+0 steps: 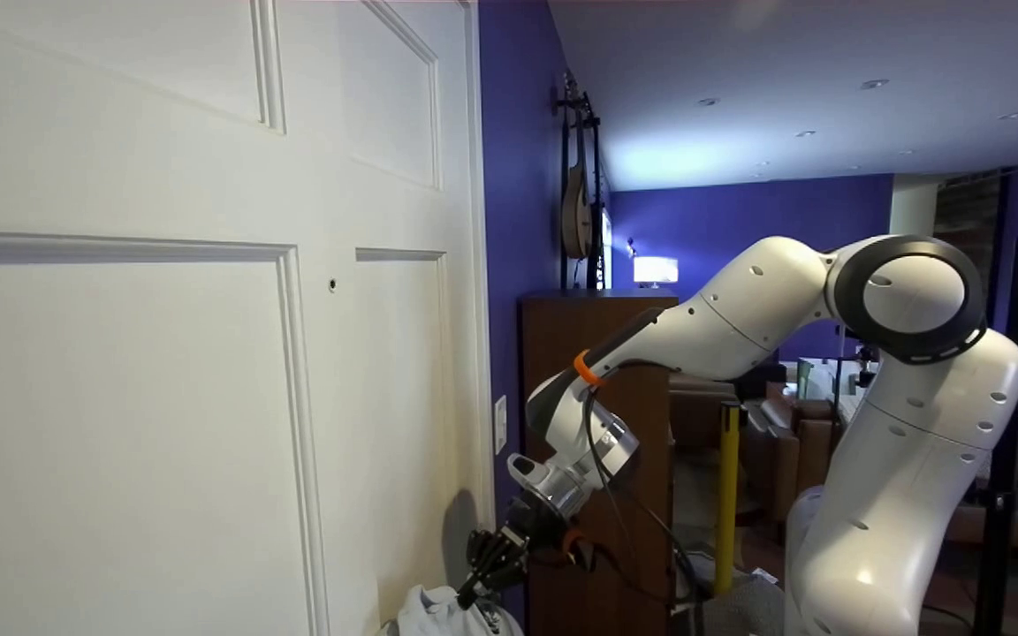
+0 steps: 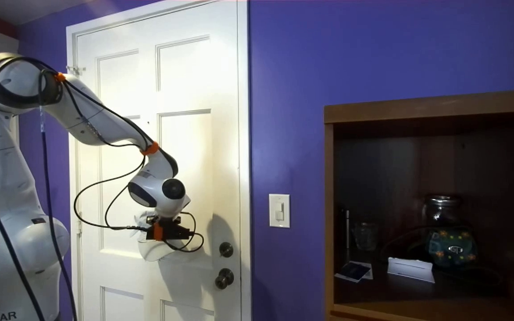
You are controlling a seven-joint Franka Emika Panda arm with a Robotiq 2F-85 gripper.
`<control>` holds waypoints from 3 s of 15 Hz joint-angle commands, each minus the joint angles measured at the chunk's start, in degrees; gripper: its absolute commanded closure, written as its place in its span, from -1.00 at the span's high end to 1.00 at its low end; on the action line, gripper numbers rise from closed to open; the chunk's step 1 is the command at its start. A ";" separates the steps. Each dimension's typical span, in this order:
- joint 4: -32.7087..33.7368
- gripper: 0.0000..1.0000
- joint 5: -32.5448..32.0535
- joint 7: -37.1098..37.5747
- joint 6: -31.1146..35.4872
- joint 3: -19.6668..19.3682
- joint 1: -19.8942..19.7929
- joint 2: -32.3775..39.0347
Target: Hang the cap on the door
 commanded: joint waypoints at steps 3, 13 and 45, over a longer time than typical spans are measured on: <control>0.41 -0.98 2.76 -1.62 2.17 0.93 -0.08 2.22; 0.84 -0.98 2.55 -1.39 3.33 0.87 -0.17 4.59; 1.86 1.00 -15.90 32.70 -4.35 0.06 -1.14 -4.22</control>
